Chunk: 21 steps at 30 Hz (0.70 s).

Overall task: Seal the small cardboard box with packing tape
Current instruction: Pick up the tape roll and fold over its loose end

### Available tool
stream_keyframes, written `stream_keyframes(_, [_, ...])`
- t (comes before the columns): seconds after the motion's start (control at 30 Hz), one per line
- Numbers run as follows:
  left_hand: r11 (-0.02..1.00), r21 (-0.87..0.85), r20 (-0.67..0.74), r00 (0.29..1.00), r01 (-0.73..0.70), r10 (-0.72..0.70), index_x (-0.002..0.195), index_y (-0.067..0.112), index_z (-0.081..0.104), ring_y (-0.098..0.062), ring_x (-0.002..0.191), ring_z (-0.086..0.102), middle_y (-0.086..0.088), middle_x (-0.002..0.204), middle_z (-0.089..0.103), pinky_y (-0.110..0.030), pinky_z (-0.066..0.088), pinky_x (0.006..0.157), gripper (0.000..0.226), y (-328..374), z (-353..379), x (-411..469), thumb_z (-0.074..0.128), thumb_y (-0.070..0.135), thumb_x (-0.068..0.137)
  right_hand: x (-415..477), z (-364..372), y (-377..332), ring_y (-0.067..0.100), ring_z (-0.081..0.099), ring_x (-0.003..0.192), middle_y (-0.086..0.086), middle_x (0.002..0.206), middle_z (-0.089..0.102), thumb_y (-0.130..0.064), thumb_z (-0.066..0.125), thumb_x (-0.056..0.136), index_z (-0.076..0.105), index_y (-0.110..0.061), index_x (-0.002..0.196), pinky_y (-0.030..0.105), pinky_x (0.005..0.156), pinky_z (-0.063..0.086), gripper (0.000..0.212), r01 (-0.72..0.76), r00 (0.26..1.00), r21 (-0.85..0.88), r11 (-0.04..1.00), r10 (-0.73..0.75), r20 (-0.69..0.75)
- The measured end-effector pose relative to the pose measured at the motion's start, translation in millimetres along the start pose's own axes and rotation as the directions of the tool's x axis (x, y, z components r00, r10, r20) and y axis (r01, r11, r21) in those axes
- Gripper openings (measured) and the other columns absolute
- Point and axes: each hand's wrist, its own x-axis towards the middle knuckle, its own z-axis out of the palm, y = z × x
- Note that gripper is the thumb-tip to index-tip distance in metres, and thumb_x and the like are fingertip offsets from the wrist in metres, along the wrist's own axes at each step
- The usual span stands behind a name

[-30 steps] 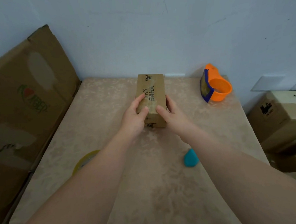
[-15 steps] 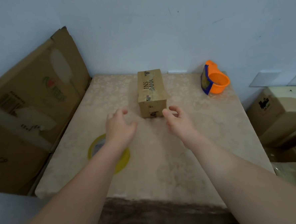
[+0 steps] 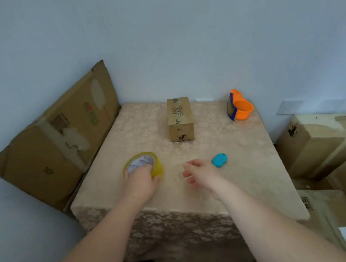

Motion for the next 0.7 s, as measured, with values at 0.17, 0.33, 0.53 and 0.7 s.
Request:
stream_keyframes(0.17, [0.720,-0.691,0.011,0.996,-0.055,0.087,0.100,0.011,0.062,-0.021,0.083,0.058,-0.010,0.092,0.065,-0.032,0.043,0.071,0.019,26,-30,-23,0.059,0.027,0.089,-20,2,-9,0.021,0.061,0.083,0.008,0.099,0.067,-0.036,0.053,0.093,0.060,-0.015,0.102,0.033,0.078,0.053,0.024,-0.018,0.995,0.121,0.992,0.006,0.098])
stream_keyframes(0.33, [0.453,-0.890,0.131,0.917,-0.059,0.376,0.110,0.015,0.061,-0.007,0.084,0.059,-0.001,0.100,0.067,-0.018,0.047,0.071,0.020,47,-45,-47,0.053,0.022,0.093,-34,-6,-30,0.020,0.065,0.085,0.007,0.091,0.070,-0.039,0.056,0.091,0.065,-0.015,0.097,0.031,0.074,0.054,0.026,-0.079,0.987,0.456,0.887,0.007,0.159])
stream_keyframes(0.53, [0.504,-0.836,0.085,0.854,-0.220,0.514,0.099,-0.003,0.060,-0.018,0.081,0.052,-0.011,0.087,0.058,-0.034,0.043,0.077,0.037,52,-54,-59,0.068,0.025,0.076,-54,-25,-45,0.026,0.067,0.083,0.015,0.097,0.069,-0.033,0.056,0.092,0.062,-0.005,0.116,0.038,0.072,0.057,0.038,-0.190,0.976,0.649,0.737,0.068,0.208])
stream_keyframes(0.7, [0.602,-0.681,0.002,0.820,-0.418,0.572,0.081,-0.001,0.058,-0.013,0.073,0.046,-0.003,0.075,0.050,-0.033,0.039,0.071,0.023,50,-56,-66,0.073,0.013,0.071,-68,-35,-51,0.029,0.072,0.071,0.018,0.086,0.073,-0.032,0.051,0.094,0.063,-0.003,0.109,0.038,0.059,0.060,0.035,-0.207,0.968,0.695,0.689,0.040,0.248])
